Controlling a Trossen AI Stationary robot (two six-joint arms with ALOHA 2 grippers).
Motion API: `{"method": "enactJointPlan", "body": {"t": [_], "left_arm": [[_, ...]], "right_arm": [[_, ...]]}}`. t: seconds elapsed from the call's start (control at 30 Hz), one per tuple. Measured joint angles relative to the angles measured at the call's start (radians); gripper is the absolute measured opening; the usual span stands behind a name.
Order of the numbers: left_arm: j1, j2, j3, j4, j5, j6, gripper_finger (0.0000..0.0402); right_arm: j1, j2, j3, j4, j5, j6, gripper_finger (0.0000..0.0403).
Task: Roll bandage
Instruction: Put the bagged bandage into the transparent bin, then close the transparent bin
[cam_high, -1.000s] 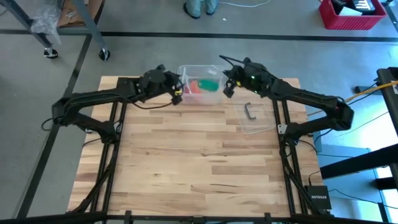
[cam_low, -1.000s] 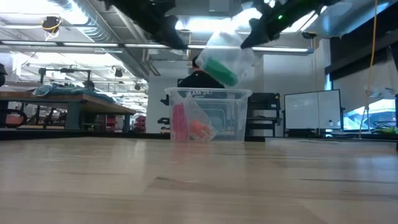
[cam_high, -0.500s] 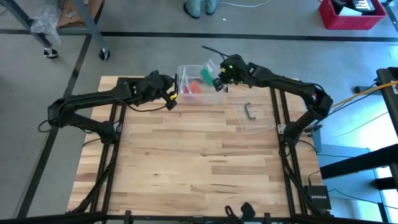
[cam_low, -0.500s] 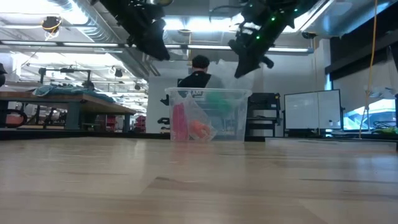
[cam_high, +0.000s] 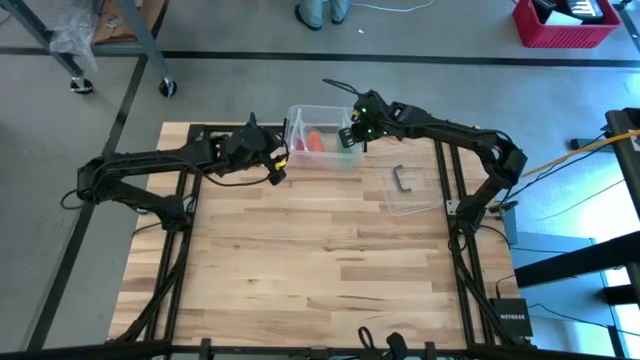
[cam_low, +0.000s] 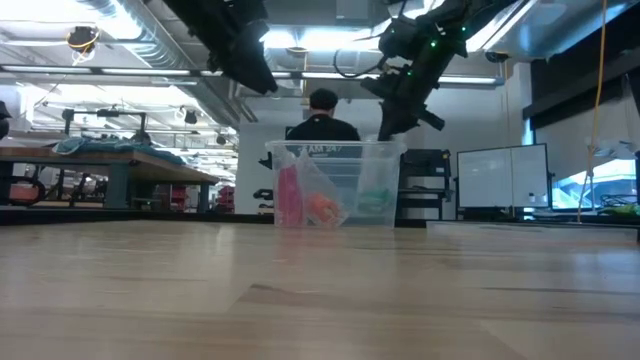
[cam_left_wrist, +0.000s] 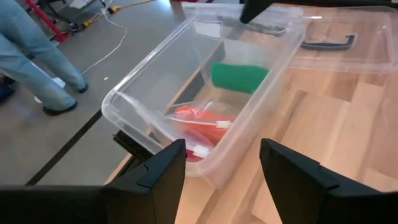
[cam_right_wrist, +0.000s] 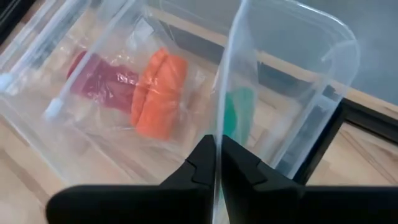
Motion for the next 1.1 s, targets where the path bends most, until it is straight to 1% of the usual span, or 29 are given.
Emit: {"method": "enactJointPlan", "body": {"t": [0.13, 0.23, 0.33, 0.5, 0.67, 0.8, 0.97, 1.1], "left_arm": [[-0.010, 0.000, 0.000, 0.002, 0.000, -0.006, 0.0198], [-0.016, 0.000, 0.000, 0.003, 0.000, -0.009, 0.0198], [-0.017, 0.000, 0.000, 0.005, 0.000, -0.020, 0.0198], [-0.016, 0.000, 0.000, 0.003, 0.000, -0.027, 0.0198], [-0.015, 0.000, 0.000, 0.006, 0.000, -0.022, 0.0198], [-0.014, 0.000, 0.000, 0.004, 0.000, -0.018, 0.0198], [-0.014, 0.001, 0.000, -0.006, 0.000, 0.000, 0.0198], [-0.023, 0.001, -0.035, 0.041, 0.000, 0.053, 0.0198]], "right_arm": [[0.000, 0.004, 0.000, -0.008, 0.017, 0.017, 0.0030], [0.000, 0.014, 0.000, -0.007, 0.019, 0.016, 0.0051], [0.000, 0.037, 0.000, -0.009, 0.024, 0.009, 0.0086], [0.001, 0.045, -0.001, -0.004, 0.043, -0.058, 0.0155], [0.000, -0.008, 0.021, -0.029, 0.045, -0.121, 0.0198], [0.002, -0.057, 0.055, -0.102, 0.043, -0.188, 0.0213], [0.024, -0.137, 0.074, -0.267, 0.055, -0.248, 0.0218], [0.091, -0.206, 0.074, -0.418, 0.115, -0.274, 0.0218]]}}
